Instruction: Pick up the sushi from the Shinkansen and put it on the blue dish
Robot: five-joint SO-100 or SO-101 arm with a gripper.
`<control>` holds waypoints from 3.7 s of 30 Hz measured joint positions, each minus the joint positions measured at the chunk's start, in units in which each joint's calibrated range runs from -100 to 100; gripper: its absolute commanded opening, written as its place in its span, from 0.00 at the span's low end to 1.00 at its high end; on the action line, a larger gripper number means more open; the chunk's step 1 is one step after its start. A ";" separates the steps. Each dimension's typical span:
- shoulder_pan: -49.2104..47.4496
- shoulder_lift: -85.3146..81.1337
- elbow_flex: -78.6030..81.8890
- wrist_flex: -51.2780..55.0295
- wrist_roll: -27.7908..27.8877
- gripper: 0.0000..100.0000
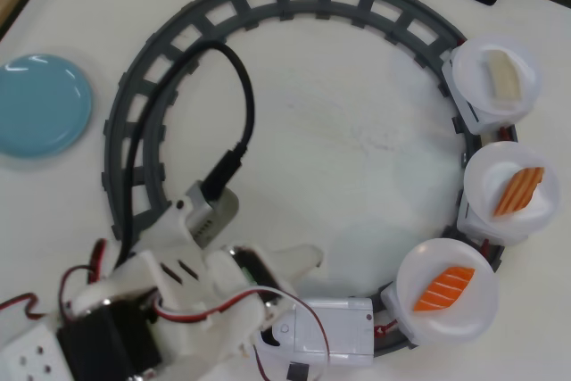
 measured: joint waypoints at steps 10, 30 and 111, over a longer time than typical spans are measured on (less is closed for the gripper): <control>3.60 2.36 0.00 0.00 9.21 0.23; 9.32 2.36 7.96 -0.17 34.71 0.23; 3.76 1.94 36.05 -28.74 36.63 0.23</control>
